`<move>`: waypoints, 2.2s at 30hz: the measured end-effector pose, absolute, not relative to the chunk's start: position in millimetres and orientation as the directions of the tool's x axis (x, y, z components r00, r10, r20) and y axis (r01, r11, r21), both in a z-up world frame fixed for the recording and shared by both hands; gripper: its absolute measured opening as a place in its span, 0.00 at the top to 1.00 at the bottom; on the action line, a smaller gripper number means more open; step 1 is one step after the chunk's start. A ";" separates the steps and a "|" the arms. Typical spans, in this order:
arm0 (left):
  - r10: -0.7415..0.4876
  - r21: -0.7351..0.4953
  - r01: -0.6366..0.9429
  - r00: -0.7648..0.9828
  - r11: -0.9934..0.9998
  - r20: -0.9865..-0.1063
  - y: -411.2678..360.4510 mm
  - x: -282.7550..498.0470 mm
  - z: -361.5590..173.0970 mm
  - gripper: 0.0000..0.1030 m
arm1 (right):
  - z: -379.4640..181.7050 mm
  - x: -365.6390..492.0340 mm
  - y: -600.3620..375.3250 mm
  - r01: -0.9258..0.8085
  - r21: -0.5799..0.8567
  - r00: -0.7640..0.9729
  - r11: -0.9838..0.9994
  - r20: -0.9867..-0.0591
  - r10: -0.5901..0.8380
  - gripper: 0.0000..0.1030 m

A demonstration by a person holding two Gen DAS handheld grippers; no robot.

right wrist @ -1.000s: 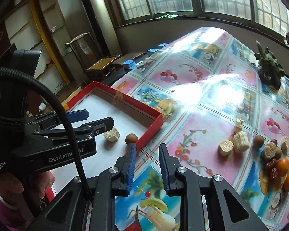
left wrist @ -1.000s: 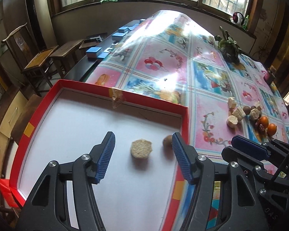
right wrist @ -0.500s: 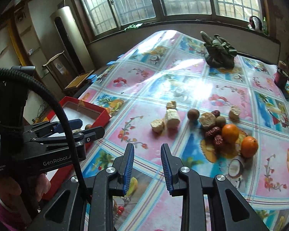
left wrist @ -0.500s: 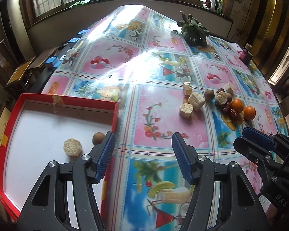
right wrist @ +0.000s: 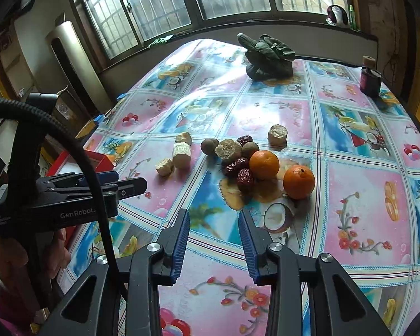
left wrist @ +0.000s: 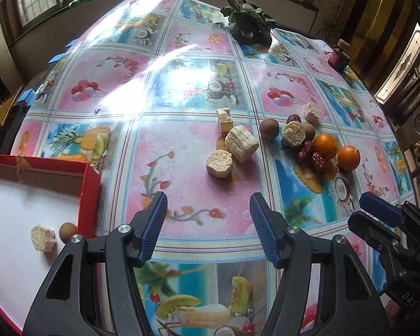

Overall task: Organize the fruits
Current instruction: 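Grasp a round white pastry slice with the left tool while the right grasps a ribbed pastry, then carry both pastries into the red tray and open both tools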

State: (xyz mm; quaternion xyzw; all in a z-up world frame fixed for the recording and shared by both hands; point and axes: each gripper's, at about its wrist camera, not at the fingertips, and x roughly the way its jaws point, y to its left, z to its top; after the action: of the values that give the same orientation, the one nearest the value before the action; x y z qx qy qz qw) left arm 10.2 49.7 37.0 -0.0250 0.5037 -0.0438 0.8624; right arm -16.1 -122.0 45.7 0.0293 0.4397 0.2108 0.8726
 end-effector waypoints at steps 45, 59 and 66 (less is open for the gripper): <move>-0.028 -0.074 -0.062 0.551 0.995 -0.834 119.3 -18.6 56.8 0.77 | 9.8 69.3 -22.2 -0.500 0.137 0.443 0.855 -0.808 0.389 0.70; 0.078 -0.013 -0.152 0.580 0.988 -0.811 152.9 -46.1 61.8 0.77 | 38.4 12.1 -17.0 -0.507 0.205 0.464 0.837 -0.753 0.466 0.70; 0.121 0.004 -0.198 0.587 0.980 -0.800 174.8 -62.5 64.0 0.77 | 48.5 -9.4 4.3 -0.546 0.209 0.452 0.811 -0.741 0.496 0.70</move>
State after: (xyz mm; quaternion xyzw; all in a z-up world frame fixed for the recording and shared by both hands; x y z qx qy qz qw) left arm -62.5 174.8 64.0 -0.0428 0.4452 0.0896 0.8899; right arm -9.4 4.3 48.5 -0.0297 0.4247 0.3060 0.8515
